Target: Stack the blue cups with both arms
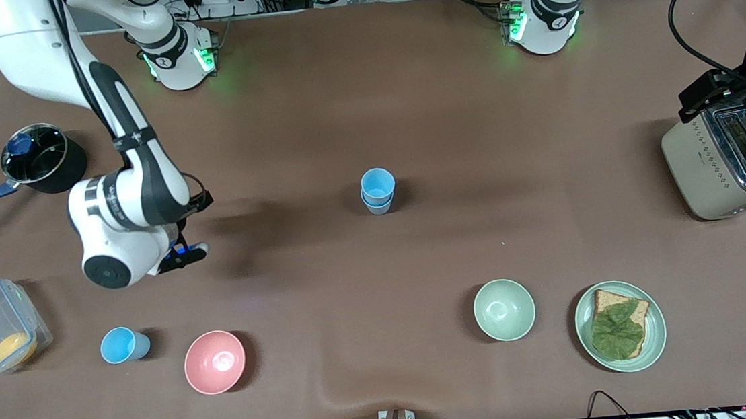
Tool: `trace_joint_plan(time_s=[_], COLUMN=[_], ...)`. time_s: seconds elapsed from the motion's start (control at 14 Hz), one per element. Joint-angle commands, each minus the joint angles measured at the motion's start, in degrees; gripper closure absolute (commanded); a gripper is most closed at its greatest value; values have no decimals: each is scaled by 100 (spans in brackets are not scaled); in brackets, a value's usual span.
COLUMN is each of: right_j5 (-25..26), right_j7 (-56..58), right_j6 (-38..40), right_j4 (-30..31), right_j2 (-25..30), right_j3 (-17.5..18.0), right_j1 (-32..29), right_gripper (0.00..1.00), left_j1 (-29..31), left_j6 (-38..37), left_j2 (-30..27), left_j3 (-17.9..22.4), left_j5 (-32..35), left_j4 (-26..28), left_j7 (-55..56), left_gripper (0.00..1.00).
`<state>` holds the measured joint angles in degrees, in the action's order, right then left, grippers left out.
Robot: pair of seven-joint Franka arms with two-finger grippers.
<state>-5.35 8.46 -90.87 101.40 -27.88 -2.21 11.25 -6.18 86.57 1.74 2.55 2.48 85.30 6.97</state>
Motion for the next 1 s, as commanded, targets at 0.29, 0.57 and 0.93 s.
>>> trace_joint_plan(time_s=[0.29, 0.57, 0.93], right_j5=[131, 244, 306], right_j7=[964, 1130, 1193], right_j6=[-1003, -907, -599], right_j4=[2365, 3228, 2958], right_j2=[1424, 2347, 2945], right_j3=[72, 80, 54], right_j1=[-167, -141, -299], right_gripper=[0, 0, 0], left_j1=[-24, -24, -6], left_j6=[-106, -106, -106], left_j2=[-42, -42, -42], left_j3=[26, 26, 26], left_j5=[-143, -160, -160], left_j4=[-31, -14, 13], left_j7=[-134, -126, -134], left_gripper=[0, 0, 0])
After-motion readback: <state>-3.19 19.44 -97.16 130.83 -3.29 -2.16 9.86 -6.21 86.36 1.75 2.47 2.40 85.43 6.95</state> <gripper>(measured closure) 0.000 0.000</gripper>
